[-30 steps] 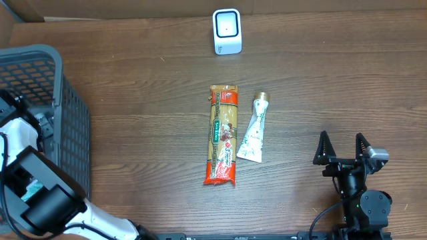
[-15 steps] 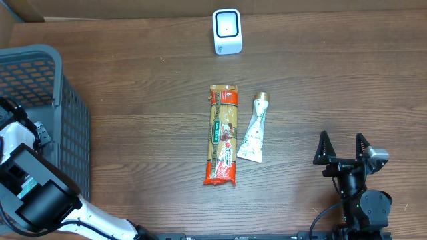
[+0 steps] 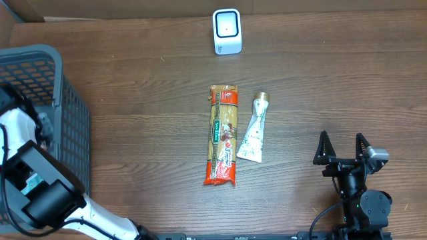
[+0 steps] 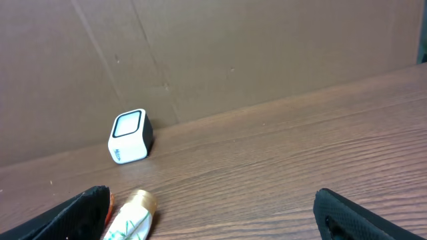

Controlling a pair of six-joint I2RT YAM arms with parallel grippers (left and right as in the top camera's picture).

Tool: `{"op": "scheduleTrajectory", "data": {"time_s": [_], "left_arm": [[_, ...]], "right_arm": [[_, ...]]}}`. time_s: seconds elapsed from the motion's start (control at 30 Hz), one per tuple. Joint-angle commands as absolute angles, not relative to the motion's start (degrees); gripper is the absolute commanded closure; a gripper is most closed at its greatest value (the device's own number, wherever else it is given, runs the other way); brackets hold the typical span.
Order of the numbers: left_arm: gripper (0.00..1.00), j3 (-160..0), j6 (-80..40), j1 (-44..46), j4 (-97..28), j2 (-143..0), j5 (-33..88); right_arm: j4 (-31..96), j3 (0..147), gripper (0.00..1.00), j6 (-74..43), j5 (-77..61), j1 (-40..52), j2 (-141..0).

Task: Scan the item barcode
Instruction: 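Carry the small orange box out and drop it left of the pasta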

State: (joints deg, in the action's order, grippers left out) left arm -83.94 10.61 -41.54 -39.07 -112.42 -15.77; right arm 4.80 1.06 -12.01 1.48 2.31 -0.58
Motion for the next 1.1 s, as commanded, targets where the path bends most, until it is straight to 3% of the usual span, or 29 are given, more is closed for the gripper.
{"op": "scheduleTrajectory", "data": {"time_s": [0.0, 0.3, 0.57, 0.83, 1.07], "left_arm": [[0.96, -92.6, 5.1, -40.2, -42.3, -104.4, -15.1], [0.96, -102.7, 5.1, -33.0, -44.0, -90.8, -6.9], [0.96, -103.4, 5.2, -10.0, -46.9, -78.2, -1.3], [0.96, -102.2, 7.7, 12.5, -67.1, -85.4, 1.1], [0.96, -94.2, 12.2, 20.1, -72.8, -98.6, 1.1]], "right_arm": [[4.6, 0.4, 0.0, -12.2, 1.4, 2.7, -0.2], [4.6, 0.4, 0.0, -12.2, 1.4, 2.7, -0.2], [4.6, 0.4, 0.0, -12.2, 1.4, 2.7, -0.2], [4.6, 0.4, 0.0, -12.2, 1.4, 2.7, -0.2], [4.6, 0.4, 0.0, -12.2, 1.4, 2.7, -0.2]]}}
